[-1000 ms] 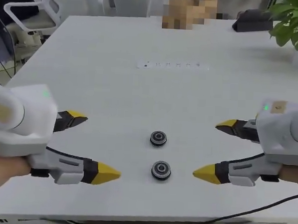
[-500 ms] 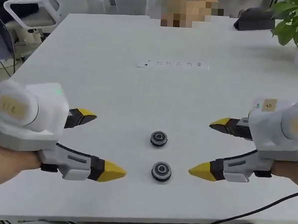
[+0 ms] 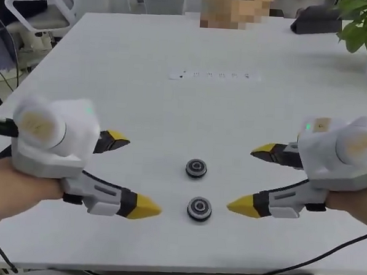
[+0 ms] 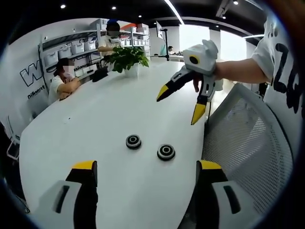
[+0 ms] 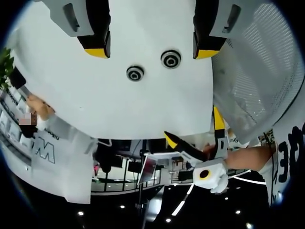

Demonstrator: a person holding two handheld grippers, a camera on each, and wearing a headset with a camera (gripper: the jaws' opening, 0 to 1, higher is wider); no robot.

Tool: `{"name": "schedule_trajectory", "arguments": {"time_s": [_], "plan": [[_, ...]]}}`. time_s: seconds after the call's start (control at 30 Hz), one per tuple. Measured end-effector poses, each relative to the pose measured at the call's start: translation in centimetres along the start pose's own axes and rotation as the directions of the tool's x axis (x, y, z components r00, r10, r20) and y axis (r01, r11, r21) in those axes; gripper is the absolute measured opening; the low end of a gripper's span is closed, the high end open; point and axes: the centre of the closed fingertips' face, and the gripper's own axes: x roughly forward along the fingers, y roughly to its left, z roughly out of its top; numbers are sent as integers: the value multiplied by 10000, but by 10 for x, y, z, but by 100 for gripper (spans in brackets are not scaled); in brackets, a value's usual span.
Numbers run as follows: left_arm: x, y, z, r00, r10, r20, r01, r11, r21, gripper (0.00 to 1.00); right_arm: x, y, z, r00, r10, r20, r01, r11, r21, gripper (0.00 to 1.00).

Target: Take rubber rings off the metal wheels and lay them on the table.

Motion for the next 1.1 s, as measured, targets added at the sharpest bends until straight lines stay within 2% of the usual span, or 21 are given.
{"name": "schedule_trajectory", "arguments": {"time_s": [0.2, 0.43, 1.1], "plan": [[9, 0, 0, 9998, -164, -67, 164, 9998, 89, 80, 6, 4, 0, 9998, 188, -33, -188, 9998, -93, 69], [20, -7, -2, 9982, -509, -320, 523, 9976, 448, 79, 13, 9, -5, 9989, 449, -101, -450, 9989, -99, 67], [44, -20, -6, 9908, -1251, -520, 1278, 9904, 522, 73, 31, 15, -18, 9939, 1105, -30, -1105, 9938, 94, 61]]}}
